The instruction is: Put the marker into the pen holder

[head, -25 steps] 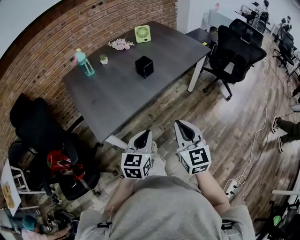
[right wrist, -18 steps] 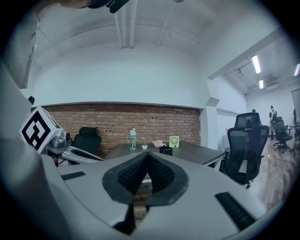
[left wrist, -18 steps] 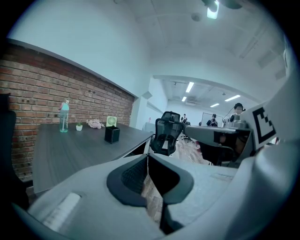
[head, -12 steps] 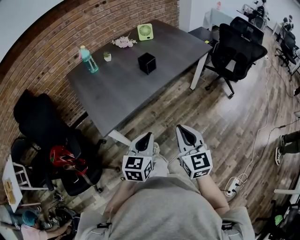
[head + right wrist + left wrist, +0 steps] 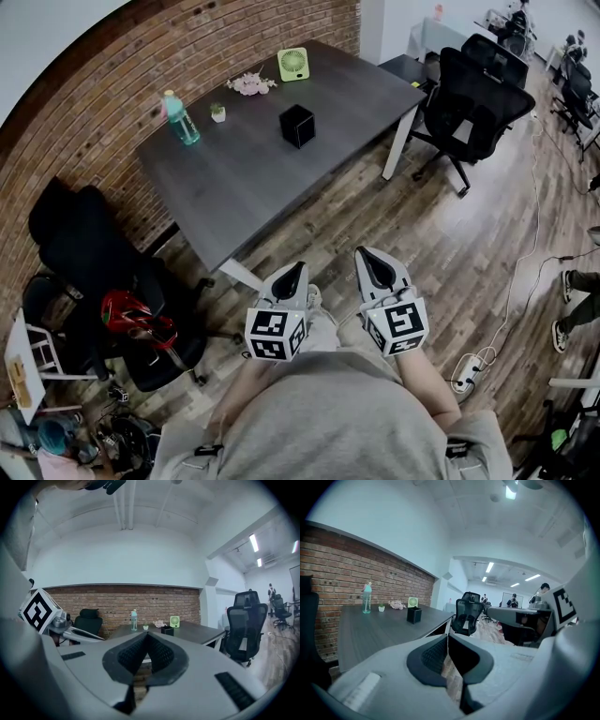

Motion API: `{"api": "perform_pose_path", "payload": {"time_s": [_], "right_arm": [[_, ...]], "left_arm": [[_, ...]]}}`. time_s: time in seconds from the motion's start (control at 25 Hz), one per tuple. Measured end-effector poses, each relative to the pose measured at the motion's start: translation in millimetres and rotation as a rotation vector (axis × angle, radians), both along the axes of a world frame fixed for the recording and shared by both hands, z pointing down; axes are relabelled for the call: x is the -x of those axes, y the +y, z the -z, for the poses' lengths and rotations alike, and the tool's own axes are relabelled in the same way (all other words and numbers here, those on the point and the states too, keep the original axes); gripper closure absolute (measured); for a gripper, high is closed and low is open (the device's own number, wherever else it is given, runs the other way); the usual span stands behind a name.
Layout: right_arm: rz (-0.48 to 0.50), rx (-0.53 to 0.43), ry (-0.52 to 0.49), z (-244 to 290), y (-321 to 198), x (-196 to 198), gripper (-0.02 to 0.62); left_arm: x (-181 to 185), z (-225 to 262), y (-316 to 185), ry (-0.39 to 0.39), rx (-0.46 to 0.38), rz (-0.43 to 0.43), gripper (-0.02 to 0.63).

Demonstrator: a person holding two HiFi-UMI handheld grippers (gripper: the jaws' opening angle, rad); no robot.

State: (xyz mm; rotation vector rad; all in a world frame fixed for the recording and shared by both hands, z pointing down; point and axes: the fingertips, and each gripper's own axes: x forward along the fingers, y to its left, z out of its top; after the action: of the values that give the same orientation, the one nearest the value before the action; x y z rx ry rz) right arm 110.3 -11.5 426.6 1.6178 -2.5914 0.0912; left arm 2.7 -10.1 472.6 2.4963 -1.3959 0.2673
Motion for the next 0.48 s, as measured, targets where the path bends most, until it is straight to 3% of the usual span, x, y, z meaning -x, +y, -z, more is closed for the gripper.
{"api": "perform_pose_path", "payload": {"time_s": [0.48], "right_arm": [[0.008,0.004,-0.021,-2.0,1.6,2.2,0.595]], "left_arm": [[-2.6,-2.7,-0.3,0.002,0.003,-0.01,0.586]]}}
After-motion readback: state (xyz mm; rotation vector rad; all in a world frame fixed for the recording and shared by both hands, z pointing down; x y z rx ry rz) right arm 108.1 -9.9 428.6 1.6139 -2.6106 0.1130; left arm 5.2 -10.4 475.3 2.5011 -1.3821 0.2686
